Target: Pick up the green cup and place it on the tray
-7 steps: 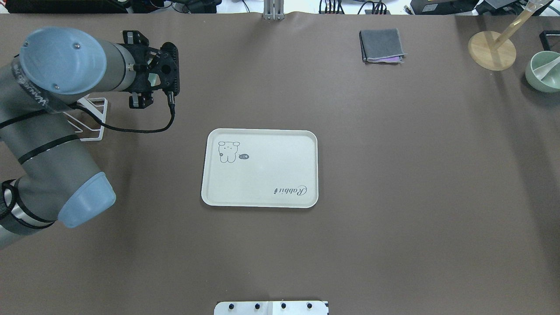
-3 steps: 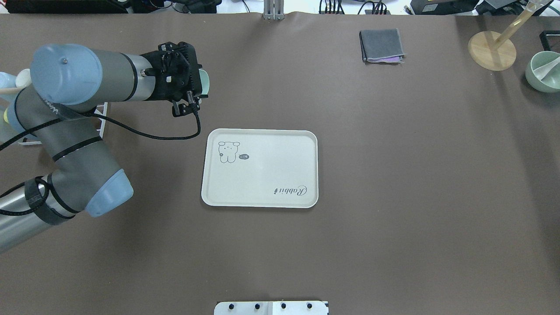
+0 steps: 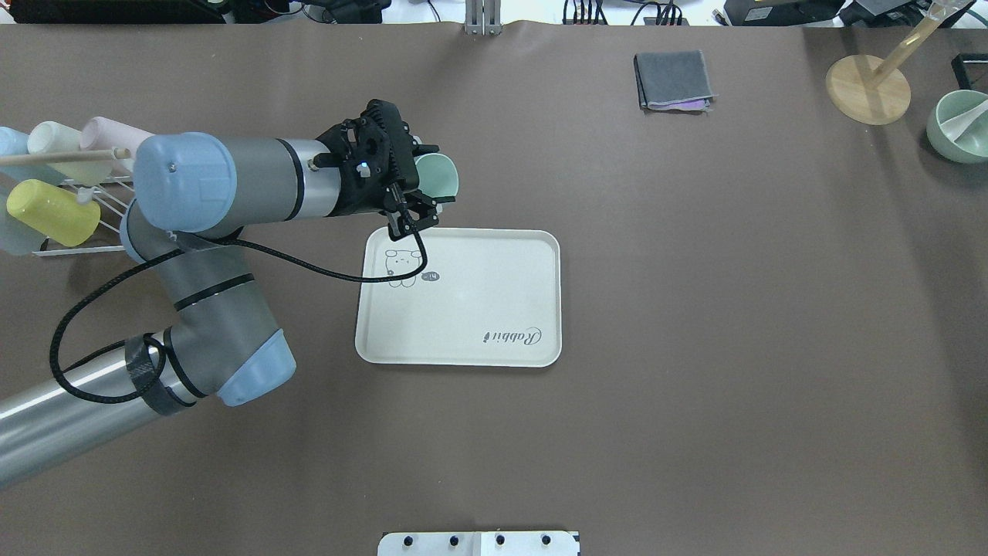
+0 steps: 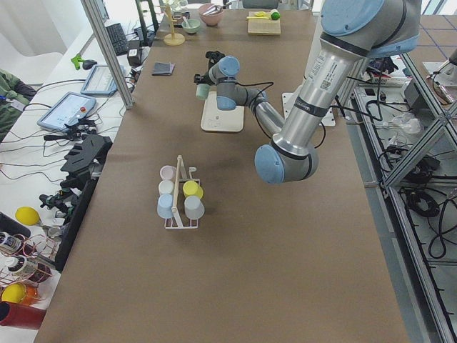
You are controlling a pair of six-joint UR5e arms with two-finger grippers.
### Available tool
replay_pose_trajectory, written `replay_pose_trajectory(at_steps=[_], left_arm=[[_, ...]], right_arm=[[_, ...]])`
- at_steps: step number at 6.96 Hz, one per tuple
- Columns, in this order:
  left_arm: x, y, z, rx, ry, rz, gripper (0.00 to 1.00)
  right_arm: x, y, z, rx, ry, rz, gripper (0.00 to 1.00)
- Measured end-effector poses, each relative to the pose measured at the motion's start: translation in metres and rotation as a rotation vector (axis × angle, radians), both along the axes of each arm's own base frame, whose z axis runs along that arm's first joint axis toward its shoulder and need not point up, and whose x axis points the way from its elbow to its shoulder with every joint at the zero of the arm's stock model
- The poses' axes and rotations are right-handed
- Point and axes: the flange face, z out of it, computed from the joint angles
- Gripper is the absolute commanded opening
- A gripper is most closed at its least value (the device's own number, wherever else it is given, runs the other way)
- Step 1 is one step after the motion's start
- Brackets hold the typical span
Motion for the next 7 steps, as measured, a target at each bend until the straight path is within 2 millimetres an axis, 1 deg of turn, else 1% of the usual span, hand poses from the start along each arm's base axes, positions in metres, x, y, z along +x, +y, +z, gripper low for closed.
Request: replay_pose_trajectory(at_steps=[1,2,3,4,5,7], left_arm=[[0.021,0.003,-0.01,-0.011,0.083,0.024,0.34],[0.04,0.003,-0.009,-0.015,0.164,0.047,0.34],[0.056,0.003,0.001,-0.02,0.25,0.07,0.34],[0.069,0.003,0.017,-0.03,0.325,0.099,0.35],[0.078,0.003,0.035,-0.038,0.377,0.125,0.35],[0.09,0.002,0.085,-0.066,0.44,0.166,0.35]], right_arm=[[0.0,0.0,0.0,0.002,0.0,0.0,1.0],[0.0,0.0,0.001,0.002,0.0,-0.001,1.0],[0.0,0.001,0.001,0.0,0.0,-0.001,1.0],[0.0,0.002,0.002,-0.002,0.0,-0.001,1.0],[0.0,0.002,0.002,-0.003,0.0,-0.001,1.0],[0.0,0.002,0.003,-0.003,0.0,-0.001,1.0]])
